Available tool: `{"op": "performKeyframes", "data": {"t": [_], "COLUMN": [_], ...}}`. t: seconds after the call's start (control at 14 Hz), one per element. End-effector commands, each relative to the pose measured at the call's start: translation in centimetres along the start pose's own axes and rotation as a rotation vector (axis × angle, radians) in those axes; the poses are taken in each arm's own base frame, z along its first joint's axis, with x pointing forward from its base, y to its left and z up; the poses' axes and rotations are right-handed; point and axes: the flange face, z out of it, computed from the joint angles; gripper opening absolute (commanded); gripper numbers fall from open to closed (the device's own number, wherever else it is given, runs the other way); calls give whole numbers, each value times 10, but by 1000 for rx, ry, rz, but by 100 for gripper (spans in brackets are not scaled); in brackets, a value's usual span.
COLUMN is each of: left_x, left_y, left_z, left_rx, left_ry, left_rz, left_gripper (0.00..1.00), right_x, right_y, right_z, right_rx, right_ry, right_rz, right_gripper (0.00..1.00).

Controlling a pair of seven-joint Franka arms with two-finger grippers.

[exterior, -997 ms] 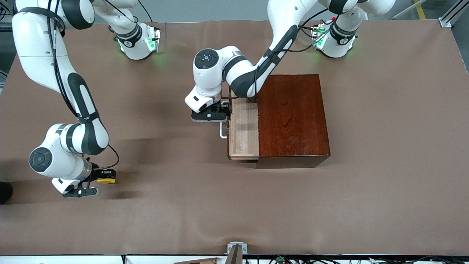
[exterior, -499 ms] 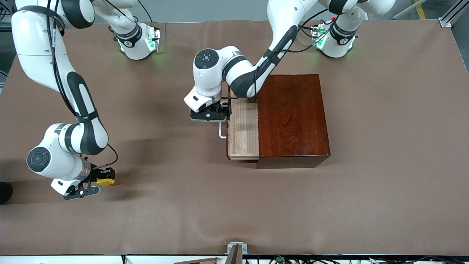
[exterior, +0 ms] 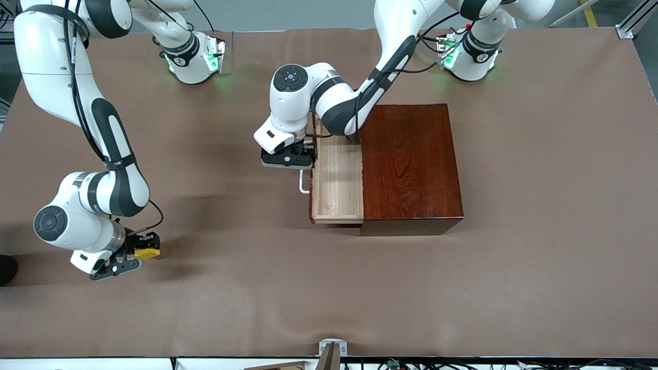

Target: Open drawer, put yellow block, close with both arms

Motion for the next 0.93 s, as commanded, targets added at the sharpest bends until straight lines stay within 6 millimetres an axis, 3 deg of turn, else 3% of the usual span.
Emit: {"op": "performKeyframes", "data": {"t": [0.0,0.07,0.21,0.28,0.5,0.71,0.85], "left_x": [12,21,40,48,80,87,95], "left_y": [-4,-13,-27,-33,-61,-84,-108], "left_z": [-5,-6,-34,-58,-157,-223,-256], "left_rx": [1,25,40,44,15,16,37], "left_ry": [-29,-40,-43,-42,-8,-16,-23], "left_rz": [-24,-39,-73,-85,-150,-186,-214], "left_gripper": [100,100,100,100,100,100,100], "right_x": [-4,-4,-5,-5,-3,-1,-2], "right_y": [5,5,8,9,12,17,17], "right_z": [-9,-9,-10,-11,-15,-19,-18], "right_rx": [1,1,0,-1,-5,-10,-11], "right_ry": [-1,-1,1,2,13,23,21], "right_rz": [-61,-77,-101,-115,-195,-272,-277], "right_gripper": [0,0,0,0,0,0,0]}}
